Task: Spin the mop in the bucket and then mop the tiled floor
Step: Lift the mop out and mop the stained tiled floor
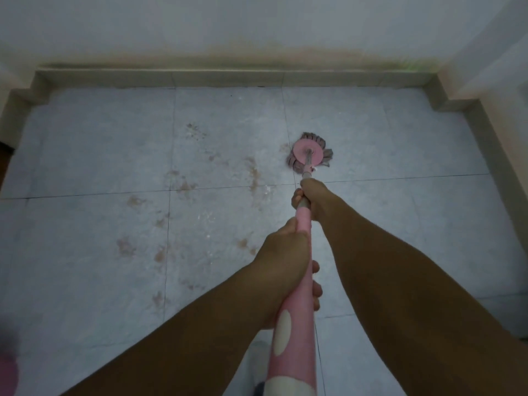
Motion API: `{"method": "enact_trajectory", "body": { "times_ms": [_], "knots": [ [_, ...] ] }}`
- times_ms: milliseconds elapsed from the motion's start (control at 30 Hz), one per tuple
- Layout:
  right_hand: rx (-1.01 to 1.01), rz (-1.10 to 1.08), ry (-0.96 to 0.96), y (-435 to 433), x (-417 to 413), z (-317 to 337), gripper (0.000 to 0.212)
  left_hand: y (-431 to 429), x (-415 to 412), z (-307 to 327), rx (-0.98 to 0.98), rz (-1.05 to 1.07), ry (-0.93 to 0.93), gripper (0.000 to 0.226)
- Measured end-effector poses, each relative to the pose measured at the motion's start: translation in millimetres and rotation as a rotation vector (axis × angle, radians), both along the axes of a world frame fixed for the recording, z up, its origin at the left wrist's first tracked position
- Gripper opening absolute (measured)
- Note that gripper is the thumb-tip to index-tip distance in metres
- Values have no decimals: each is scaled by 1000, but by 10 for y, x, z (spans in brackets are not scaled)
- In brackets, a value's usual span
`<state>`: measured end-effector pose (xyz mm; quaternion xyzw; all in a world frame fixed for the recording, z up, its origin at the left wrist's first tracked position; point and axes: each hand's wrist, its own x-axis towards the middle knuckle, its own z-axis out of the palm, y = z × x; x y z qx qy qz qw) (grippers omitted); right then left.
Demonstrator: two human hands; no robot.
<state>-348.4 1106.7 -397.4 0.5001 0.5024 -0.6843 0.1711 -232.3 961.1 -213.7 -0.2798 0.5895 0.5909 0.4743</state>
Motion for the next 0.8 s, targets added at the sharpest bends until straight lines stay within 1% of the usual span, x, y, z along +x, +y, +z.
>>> {"method": "enact_trajectory", "body": {
  "times_ms": [67, 133, 200, 333, 400, 533, 600, 700, 733, 800],
  "knots": [
    [-24, 14, 6, 3, -227, -36, 17, 36, -166, -30, 18, 37, 10, 15],
    [-49, 25, -1, -80, -359, -55, 24, 11, -243, -27, 17, 69, 3, 10],
    [-68, 48, -6, -229, -386, -37, 24, -55, -229, 12, -17, 88, -15, 14],
    [-55, 131, -23, -652, -216, 75, 20, -378, -2, 171, -43, 100, -56, 33],
    [-52, 162, -23, -890, -20, 192, 18, -601, 173, 298, -46, 116, -78, 30],
    [-53, 197, -48, -1460, 632, 387, 12, -1142, 719, 640, -52, 102, -96, 25],
    [-40, 211, -63, -1788, 1112, 461, 21, -1464, 1145, 789, -83, 72, -115, 25],
    [-38, 226, -76, -2321, 1945, 624, 34, -1969, 1865, 927, -139, 1, -125, 35],
    [-39, 218, -81, -2492, 2225, 696, 36, -2129, 2100, 965, -153, -11, -129, 36],
    [-31, 214, -100, -2783, 2731, 832, 33, -2421, 2527, 1080, -162, -29, -157, 35]
  ]
}}
